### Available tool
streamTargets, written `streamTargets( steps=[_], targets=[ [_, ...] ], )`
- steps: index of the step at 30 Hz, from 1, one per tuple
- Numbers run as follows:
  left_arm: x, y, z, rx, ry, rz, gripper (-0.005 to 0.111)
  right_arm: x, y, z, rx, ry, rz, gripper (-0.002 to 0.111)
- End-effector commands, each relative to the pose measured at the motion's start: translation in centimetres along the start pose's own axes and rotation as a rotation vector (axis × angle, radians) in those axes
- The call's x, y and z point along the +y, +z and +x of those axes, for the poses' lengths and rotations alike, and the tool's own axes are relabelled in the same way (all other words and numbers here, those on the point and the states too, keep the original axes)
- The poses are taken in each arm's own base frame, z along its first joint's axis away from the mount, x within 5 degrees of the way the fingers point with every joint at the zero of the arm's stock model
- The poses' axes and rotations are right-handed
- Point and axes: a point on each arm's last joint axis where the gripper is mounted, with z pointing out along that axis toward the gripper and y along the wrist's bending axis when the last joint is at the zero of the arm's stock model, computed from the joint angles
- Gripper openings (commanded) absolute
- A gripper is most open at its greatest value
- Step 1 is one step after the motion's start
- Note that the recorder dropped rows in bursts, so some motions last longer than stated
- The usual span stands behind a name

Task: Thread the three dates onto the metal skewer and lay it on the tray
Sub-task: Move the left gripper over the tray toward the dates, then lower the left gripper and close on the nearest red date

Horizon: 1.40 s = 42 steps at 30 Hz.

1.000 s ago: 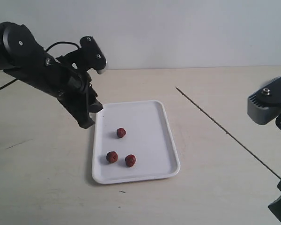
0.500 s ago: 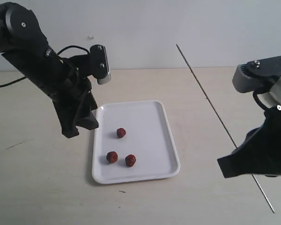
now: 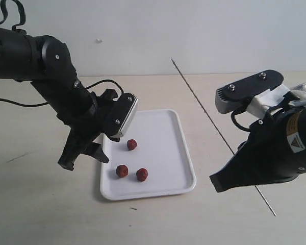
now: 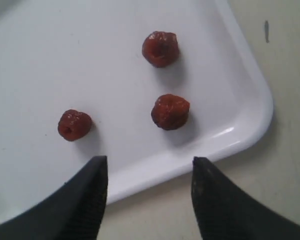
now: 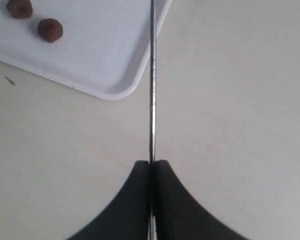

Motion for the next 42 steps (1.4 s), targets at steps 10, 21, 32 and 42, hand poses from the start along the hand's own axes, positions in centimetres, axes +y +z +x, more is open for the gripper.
streamTargets(
  steps=[10,21,32,42],
  targets=[
    [0.0,2.4,-1.3,-0.046,-0.015,0.026,0.054,0.0,1.3,0.0,0.030,-0.085,0.033,0.000],
    [0.1,2.4,-1.2,-0.041,0.033,0.019,0.054,0.0,1.3,-0.1,0.026,-0.088,0.031,0.000],
    [-0.2,2.4,-1.0,-0.025,0.055,0.048,0.054,0.2,1.3,0.1,0.042,-0.059,0.015,0.000],
    [-0.4,2.4,-1.1,-0.028,0.055,0.066,0.054,0.1,1.3,0.3,0.066,-0.059,0.025,0.000]
  ],
)
